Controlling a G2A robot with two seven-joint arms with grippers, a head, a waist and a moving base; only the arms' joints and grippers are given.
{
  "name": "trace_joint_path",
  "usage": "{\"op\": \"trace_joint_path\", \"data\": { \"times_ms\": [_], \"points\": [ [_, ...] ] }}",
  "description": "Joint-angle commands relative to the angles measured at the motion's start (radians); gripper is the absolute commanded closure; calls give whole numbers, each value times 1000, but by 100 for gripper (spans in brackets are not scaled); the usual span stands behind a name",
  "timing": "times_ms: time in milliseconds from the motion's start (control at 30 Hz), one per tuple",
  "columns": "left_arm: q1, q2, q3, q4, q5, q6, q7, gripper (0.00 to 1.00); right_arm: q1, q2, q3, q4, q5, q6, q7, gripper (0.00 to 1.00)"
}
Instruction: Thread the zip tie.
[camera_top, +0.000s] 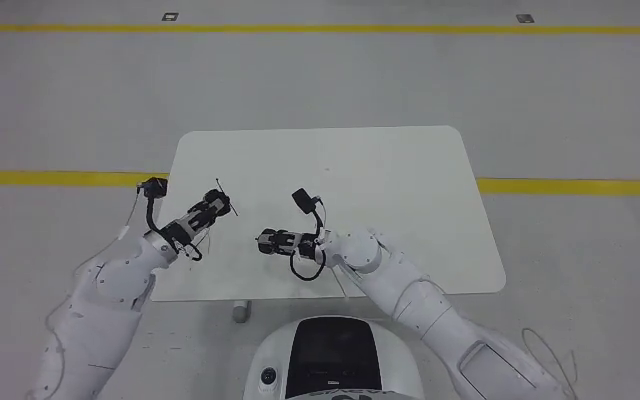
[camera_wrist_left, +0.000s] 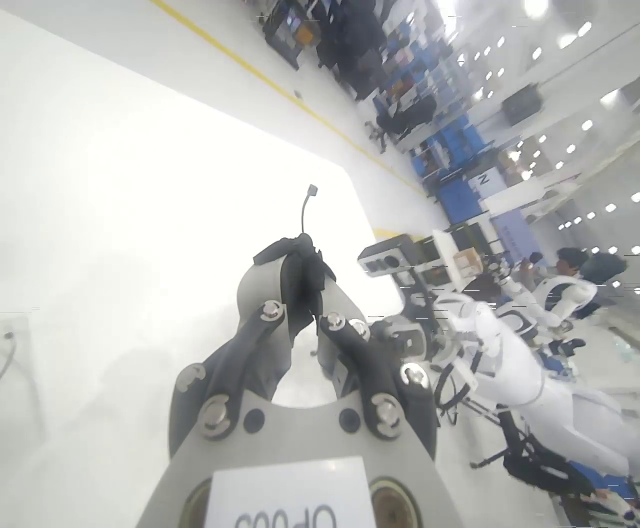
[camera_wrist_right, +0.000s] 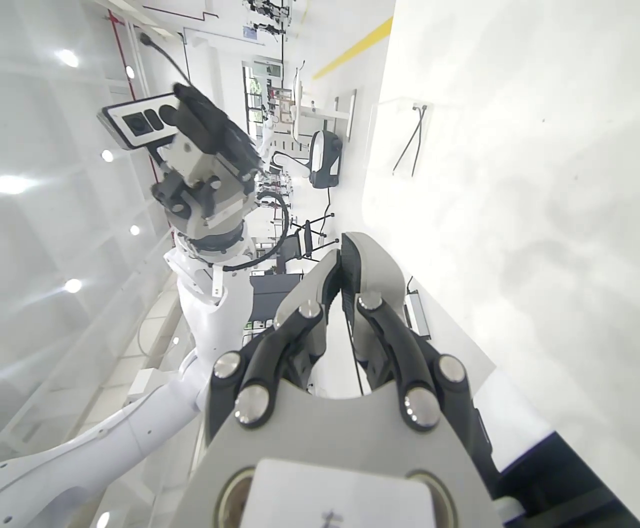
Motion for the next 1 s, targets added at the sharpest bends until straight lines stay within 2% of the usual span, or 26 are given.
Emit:
{"op": "trace_joint_path", "data": {
  "times_ms": [0,33,100,167,267,333,367,400,467,567,600,733,900,967],
  "points": [
    [-1,-2,6,-5,65,0,102,100,0,0,0,0,0,0,0,100],
    [9,-5,24,-12,99,0,183,100,0,0,0,0,0,0,0,100],
    [16,-7,48,-21,121,0,254,100,0,0,0,0,0,0,0,100],
    [22,-7,75,-11,182,0,364,100,0,0,0,0,0,0,0,100],
    [14,-6,114,13,196,0,486,100,0,0,0,0,0,0,0,100],
    [8,-5,134,32,193,0,548,100,0,0,0,0,0,0,0,100],
    [1,-5,146,31,198,0,597,100,0,0,0,0,0,0,0,100],
    [-1,-3,157,34,208,0,618,100,0,0,0,0,0,0,0,100],
    [-8,3,172,32,256,0,672,100,0,0,0,0,0,0,0,100],
    [-8,21,211,19,357,0,735,100,0,0,0,0,0,0,0,100],
    [-8,34,225,19,420,0,759,100,0,0,0,0,0,0,0,100],
    [-4,77,272,42,543,0,869,100,0,0,0,0,0,0,0,100],
    [-8,133,340,73,647,0,994,100,0,0,0,0,0,0,0,100],
    [-12,160,380,78,685,0,1043,100,0,0,0,0,0,0,0,100]
  ]
}}
